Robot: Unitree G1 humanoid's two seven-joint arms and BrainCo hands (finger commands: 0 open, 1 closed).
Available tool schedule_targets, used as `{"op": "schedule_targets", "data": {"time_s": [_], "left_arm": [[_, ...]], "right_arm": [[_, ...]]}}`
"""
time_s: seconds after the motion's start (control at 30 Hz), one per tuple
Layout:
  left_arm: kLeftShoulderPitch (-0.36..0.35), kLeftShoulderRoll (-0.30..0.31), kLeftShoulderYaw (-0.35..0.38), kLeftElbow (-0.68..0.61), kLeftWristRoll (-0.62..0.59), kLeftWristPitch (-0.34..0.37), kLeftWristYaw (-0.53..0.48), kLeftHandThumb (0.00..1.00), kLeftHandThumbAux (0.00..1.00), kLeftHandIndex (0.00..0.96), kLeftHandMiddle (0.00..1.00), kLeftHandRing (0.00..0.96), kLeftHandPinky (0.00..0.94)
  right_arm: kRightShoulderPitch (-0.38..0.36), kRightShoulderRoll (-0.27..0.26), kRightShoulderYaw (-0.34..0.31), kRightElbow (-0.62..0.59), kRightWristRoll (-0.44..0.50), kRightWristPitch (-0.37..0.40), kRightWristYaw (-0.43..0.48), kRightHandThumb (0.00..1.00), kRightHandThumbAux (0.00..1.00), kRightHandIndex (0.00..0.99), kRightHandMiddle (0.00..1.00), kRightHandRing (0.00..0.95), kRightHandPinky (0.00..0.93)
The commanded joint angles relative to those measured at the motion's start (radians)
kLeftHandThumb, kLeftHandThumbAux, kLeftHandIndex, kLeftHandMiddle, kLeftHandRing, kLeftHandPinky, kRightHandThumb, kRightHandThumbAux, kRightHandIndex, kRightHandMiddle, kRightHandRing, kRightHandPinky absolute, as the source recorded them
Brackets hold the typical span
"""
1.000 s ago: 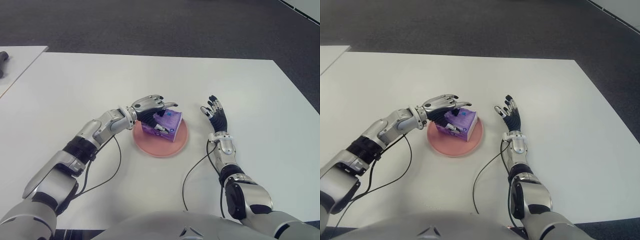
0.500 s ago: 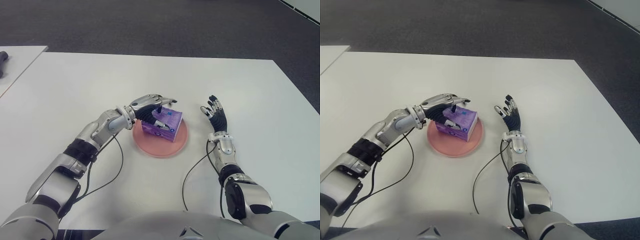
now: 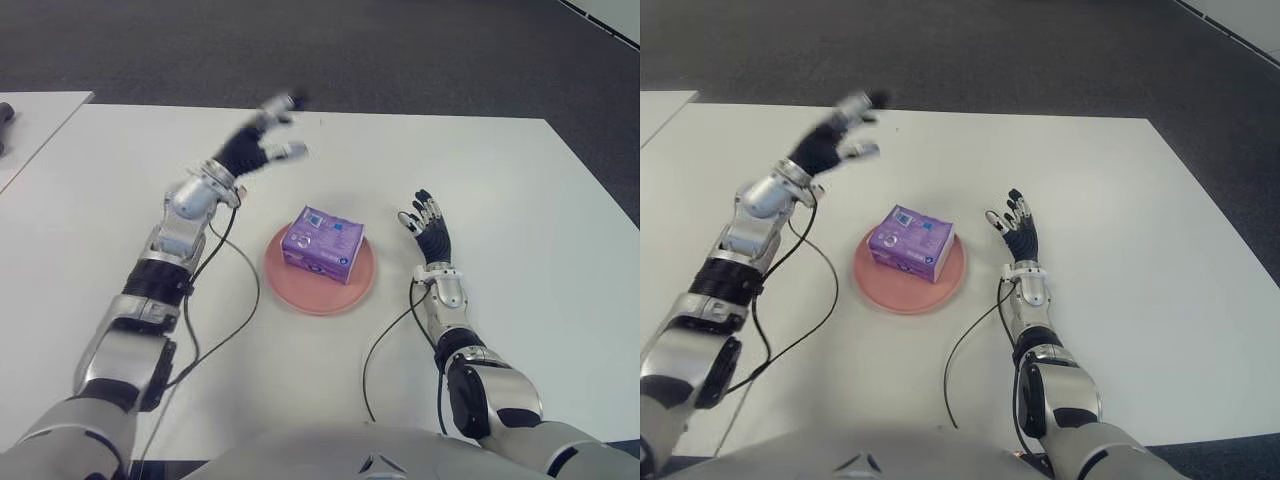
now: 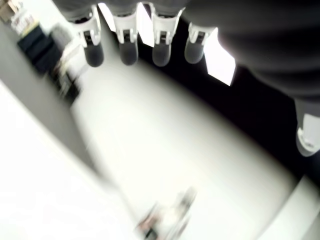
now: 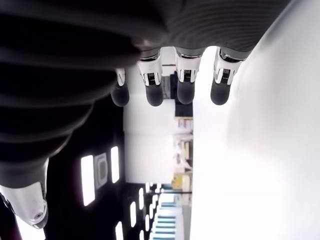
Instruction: Put the tissue paper into the plate.
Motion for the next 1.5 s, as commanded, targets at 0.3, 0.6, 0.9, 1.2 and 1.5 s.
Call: {"op": "schedule_targets", "data": {"time_s": [0.3, 0.6, 0.9, 1.2, 1.5], "left_arm": [[0.007, -0.061, 0.162, 0.126, 0.035, 0.054, 0.279, 0.000, 0.358, 0.000, 0.000, 0.000, 0.000], [0.005, -0.078, 0.220, 0.172, 0.006, 0.016, 0.304, 0.000, 0.355, 0.000, 0.000, 0.000, 0.000], [0.032, -0.089, 0.247, 0.201, 0.020, -0.004, 0.353, 0.000, 0.362, 0.000, 0.000, 0.000, 0.000], [0.131, -0.191, 0.191, 0.285, 0.099, -0.103, 0.450, 0.000, 0.356, 0.000, 0.000, 0.000, 0.000], [0.245, -0.247, 0.142, 0.228, 0.162, -0.107, 0.494, 0.000, 0.387, 0.000, 0.000, 0.000, 0.000]], "right_arm": [[0.059, 0.021, 0.007, 0.049, -0.002, 0.043, -0.007, 0.048, 0.587, 0.000, 0.000, 0.000, 0.000], [0.060, 0.020, 0.007, 0.048, -0.001, 0.042, -0.006, 0.048, 0.587, 0.000, 0.000, 0.000, 0.000], [0.062, 0.019, 0.006, 0.048, 0.000, 0.041, -0.004, 0.048, 0.587, 0.000, 0.000, 0.000, 0.000], [0.066, 0.019, 0.007, 0.044, 0.000, 0.038, -0.004, 0.048, 0.587, 0.000, 0.000, 0.000, 0.000], [0.069, 0.020, 0.008, 0.041, 0.000, 0.037, -0.004, 0.048, 0.587, 0.000, 0.000, 0.000, 0.000]]}}
